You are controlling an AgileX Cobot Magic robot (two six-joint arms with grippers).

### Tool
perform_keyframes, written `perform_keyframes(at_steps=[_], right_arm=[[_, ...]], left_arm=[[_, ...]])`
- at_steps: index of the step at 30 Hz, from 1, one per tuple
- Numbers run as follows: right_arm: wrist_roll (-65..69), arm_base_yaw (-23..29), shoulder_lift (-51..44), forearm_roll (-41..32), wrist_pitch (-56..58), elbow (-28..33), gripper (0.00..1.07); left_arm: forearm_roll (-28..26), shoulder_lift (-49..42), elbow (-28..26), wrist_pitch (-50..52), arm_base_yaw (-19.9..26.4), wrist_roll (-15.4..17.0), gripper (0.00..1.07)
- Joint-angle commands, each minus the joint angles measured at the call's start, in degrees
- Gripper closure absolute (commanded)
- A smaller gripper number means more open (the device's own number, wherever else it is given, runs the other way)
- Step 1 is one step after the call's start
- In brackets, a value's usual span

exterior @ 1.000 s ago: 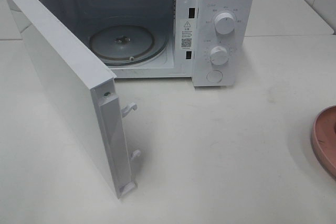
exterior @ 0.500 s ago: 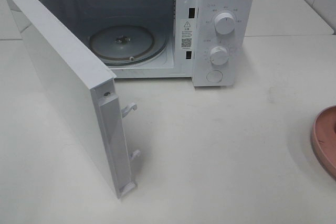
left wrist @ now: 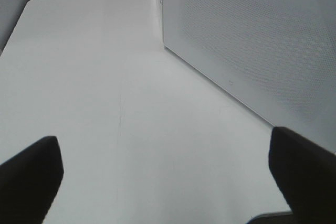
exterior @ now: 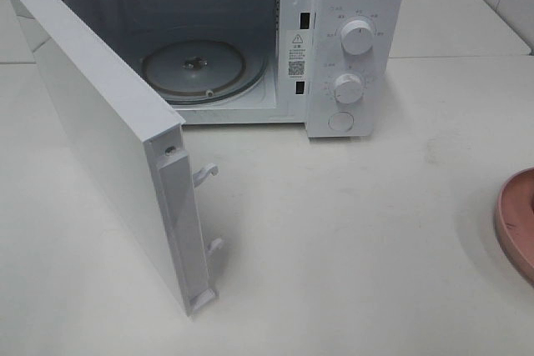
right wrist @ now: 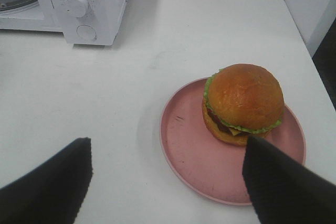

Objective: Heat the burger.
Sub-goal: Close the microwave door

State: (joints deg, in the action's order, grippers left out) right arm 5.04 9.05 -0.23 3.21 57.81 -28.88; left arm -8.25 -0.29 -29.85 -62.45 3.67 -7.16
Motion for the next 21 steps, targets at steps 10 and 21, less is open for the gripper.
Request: perform_keyframes(at_steps=[10,21], right_arm=[[-0.74,-0.34,-1.83,0.23,-0.74,0.29,0.31],[-0.74,-0.34,-1.83,0.23,-0.74,0.29,0.31]], left_arm=[[-0.23,-0.29,0.17,0.80,-0.11,0.06,0.07],[-0.23,-0.29,0.17,0.80,-0.11,0.06,0.07]])
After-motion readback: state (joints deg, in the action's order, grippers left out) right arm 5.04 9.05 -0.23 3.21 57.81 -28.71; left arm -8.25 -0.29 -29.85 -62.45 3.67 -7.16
